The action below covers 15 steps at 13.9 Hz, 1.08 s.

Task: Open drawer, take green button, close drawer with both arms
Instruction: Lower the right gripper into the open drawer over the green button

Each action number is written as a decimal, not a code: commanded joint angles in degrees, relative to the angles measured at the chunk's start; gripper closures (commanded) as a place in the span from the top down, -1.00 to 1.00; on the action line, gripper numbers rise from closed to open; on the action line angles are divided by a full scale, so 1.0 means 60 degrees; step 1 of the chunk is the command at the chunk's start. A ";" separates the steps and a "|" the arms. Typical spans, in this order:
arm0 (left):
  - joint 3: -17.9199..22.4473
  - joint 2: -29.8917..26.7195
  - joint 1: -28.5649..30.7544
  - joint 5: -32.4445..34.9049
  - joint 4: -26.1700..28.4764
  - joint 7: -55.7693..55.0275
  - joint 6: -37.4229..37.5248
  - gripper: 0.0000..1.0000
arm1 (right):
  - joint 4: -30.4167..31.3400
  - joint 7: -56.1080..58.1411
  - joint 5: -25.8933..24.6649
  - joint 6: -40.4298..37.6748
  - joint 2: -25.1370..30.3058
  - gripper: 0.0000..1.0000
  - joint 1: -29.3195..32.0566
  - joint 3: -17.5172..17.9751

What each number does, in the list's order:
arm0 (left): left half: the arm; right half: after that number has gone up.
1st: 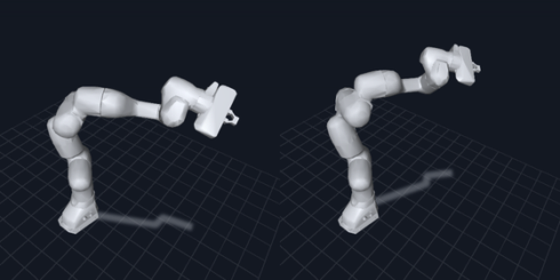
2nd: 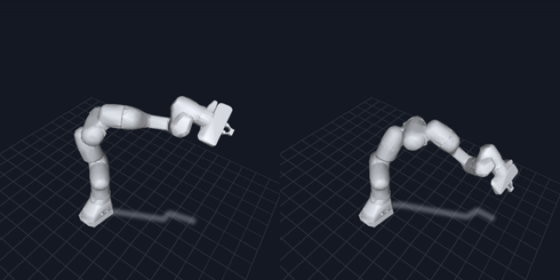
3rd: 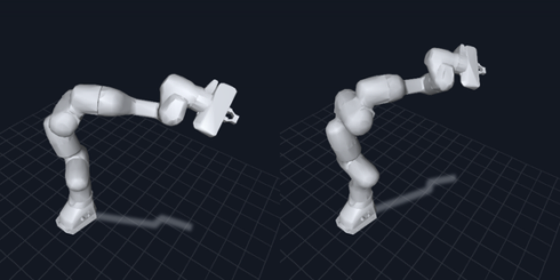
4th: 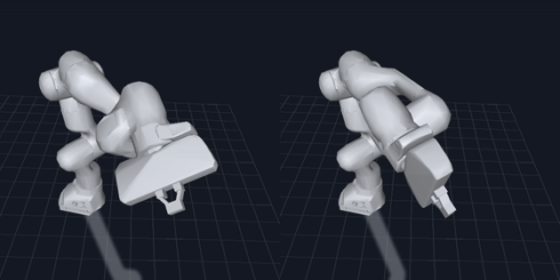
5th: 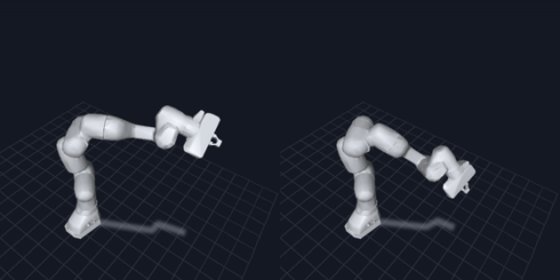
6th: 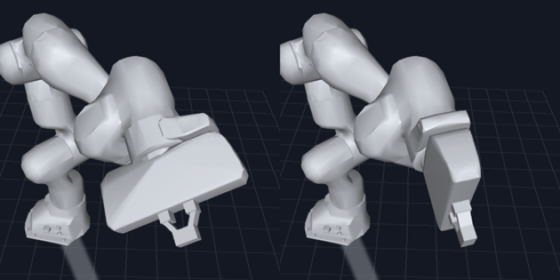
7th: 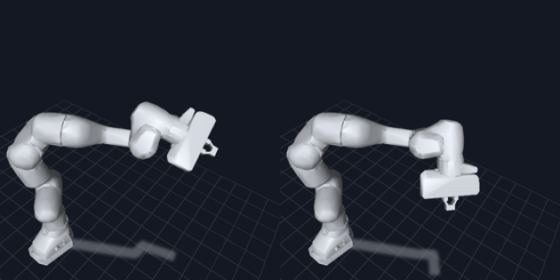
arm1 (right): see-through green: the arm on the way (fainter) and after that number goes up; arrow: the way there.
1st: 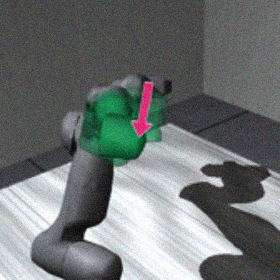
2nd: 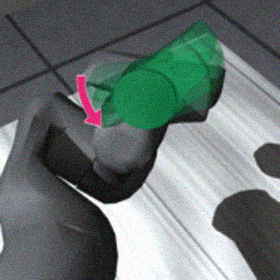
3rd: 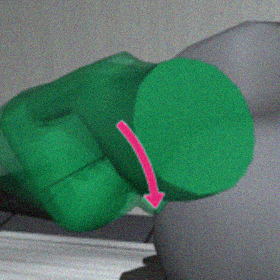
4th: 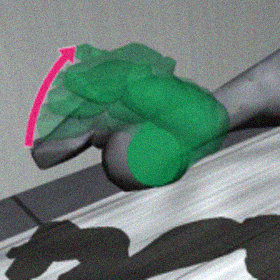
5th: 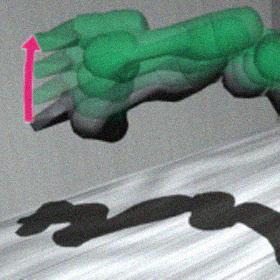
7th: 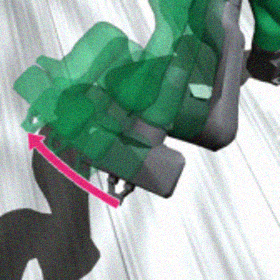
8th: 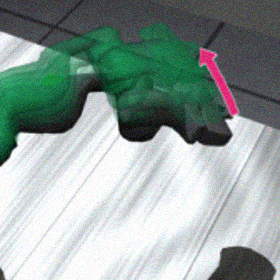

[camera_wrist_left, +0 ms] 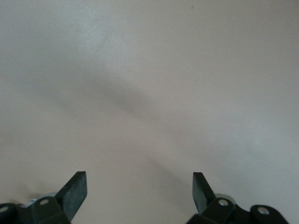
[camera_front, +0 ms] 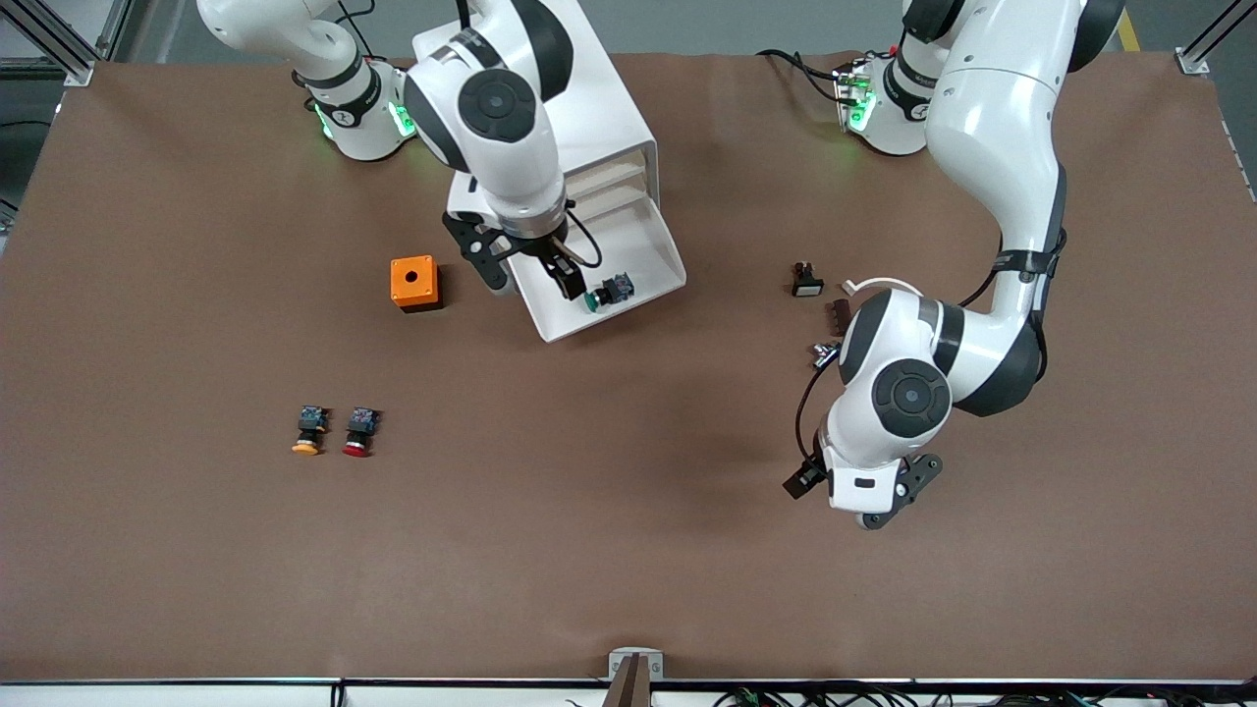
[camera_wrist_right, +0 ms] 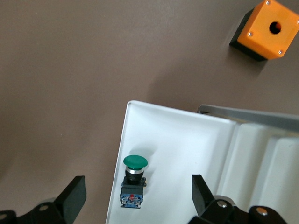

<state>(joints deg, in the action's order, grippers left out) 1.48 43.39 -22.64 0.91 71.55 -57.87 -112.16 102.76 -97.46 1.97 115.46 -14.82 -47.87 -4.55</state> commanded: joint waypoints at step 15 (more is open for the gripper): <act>-0.0012 -0.0084 0.0038 0.0141 0.0175 0.0211 -0.0159 0.99 | -0.0252 -0.2080 -0.0489 0.1323 -0.1498 1.00 -0.0942 -0.0121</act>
<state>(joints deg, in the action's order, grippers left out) 1.47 43.39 -22.50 0.92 71.93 -57.31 -112.43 102.62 -107.72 0.01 122.92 -22.09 -52.37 -4.63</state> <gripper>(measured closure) 0.004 0.000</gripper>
